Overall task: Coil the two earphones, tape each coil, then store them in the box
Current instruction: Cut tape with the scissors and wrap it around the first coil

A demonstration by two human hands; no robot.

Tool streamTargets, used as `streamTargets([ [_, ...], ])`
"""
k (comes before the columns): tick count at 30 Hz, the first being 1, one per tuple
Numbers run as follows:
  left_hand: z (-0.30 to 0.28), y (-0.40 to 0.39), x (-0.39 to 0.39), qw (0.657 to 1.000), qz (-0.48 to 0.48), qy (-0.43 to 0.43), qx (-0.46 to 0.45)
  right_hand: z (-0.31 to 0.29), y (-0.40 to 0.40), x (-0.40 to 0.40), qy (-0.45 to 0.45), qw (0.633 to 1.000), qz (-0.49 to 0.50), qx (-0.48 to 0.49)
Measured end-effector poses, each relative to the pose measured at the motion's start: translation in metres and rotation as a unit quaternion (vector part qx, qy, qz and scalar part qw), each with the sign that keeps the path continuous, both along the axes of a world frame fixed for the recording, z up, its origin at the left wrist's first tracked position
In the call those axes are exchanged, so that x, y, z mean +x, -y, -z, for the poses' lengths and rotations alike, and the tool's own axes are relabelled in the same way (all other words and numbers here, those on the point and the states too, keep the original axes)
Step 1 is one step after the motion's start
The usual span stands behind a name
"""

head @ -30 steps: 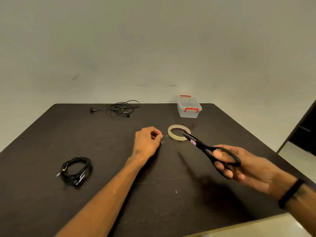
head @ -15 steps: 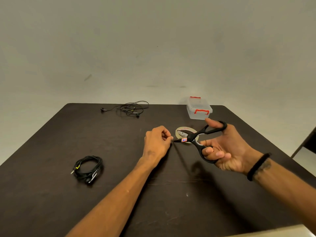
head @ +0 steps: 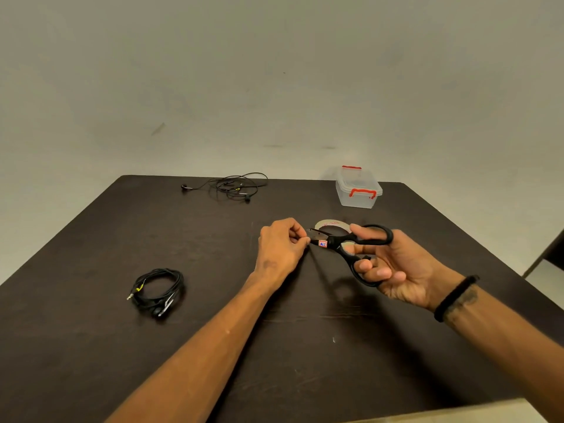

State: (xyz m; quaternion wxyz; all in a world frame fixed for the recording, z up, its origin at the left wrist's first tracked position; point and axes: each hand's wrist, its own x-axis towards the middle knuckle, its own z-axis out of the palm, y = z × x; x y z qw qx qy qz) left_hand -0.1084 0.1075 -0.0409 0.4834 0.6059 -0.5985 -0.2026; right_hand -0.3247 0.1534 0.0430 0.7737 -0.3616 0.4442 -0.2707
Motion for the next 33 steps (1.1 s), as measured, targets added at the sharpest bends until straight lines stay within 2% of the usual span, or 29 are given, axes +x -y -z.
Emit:
streamTargets([
  [9,0.001,0.0,0.001,1.0,-0.005,0.0,-0.002,0.011,-0.006,-0.003,-0.048,0.997,0.012,-0.061],
  [11,0.002,0.002,0.001,1.0,-0.015,-0.012,-0.004,0.011,-0.007,-0.007,-0.084,0.992,0.002,-0.096],
  [13,0.001,0.003,0.003,0.998,-0.038,-0.042,-0.004,0.009,-0.008,-0.01,-0.161,0.974,-0.017,-0.157],
  [15,0.0,0.005,0.006,0.993,-0.052,-0.106,-0.011,0.004,-0.011,-0.012,-0.271,0.937,-0.043,-0.218],
  [17,-0.001,0.005,0.009,0.985,-0.055,-0.163,-0.019,-0.001,-0.015,-0.015,-0.388,0.878,-0.093,-0.267],
  [21,-0.004,0.002,0.01,0.98,-0.057,-0.19,-0.012,-0.005,-0.013,-0.028,-0.561,0.706,-0.183,-0.392],
  [23,-0.005,0.001,0.01,0.982,-0.053,-0.182,-0.012,-0.005,-0.011,-0.035,-0.601,0.642,-0.199,-0.432],
  [25,-0.005,0.0,0.01,0.992,-0.032,-0.124,-0.003,-0.005,-0.009,-0.04,-0.606,0.626,-0.206,-0.445],
  [28,-0.008,-0.005,0.006,0.999,0.04,-0.022,0.02,-0.003,-0.005,-0.044,-0.582,0.642,-0.213,-0.452],
  [33,-0.009,-0.008,0.004,0.996,0.082,0.014,0.011,-0.003,-0.003,-0.043,-0.603,0.63,-0.211,-0.441],
])
